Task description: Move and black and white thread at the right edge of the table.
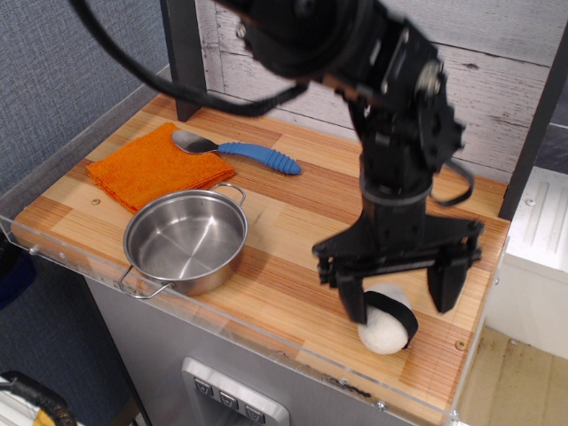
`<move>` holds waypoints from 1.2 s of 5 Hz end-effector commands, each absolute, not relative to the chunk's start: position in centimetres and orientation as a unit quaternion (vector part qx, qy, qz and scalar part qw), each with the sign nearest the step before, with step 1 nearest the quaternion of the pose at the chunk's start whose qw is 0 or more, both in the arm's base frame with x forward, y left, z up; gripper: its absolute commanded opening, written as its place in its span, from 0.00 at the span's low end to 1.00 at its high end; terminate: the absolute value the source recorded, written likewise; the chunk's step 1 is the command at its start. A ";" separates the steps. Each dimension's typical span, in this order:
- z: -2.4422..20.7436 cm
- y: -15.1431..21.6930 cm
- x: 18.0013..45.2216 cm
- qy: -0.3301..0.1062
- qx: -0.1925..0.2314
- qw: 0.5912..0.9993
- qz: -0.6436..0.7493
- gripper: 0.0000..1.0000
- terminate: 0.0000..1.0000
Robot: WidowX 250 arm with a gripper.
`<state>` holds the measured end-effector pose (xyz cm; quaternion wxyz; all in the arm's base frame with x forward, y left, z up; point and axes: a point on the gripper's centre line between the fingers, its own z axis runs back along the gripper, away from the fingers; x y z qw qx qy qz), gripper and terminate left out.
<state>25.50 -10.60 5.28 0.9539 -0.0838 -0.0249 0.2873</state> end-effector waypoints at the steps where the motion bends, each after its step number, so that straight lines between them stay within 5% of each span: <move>1: 11.5 -11.7 25.2 -0.079 -0.112 0.956 0.260 1.00 0.00; 3: 16.9 -11.7 24.7 -0.131 -0.143 0.938 0.286 1.00 0.00; 6: 18.1 -10.7 24.9 -0.163 -0.134 0.927 0.309 1.00 0.00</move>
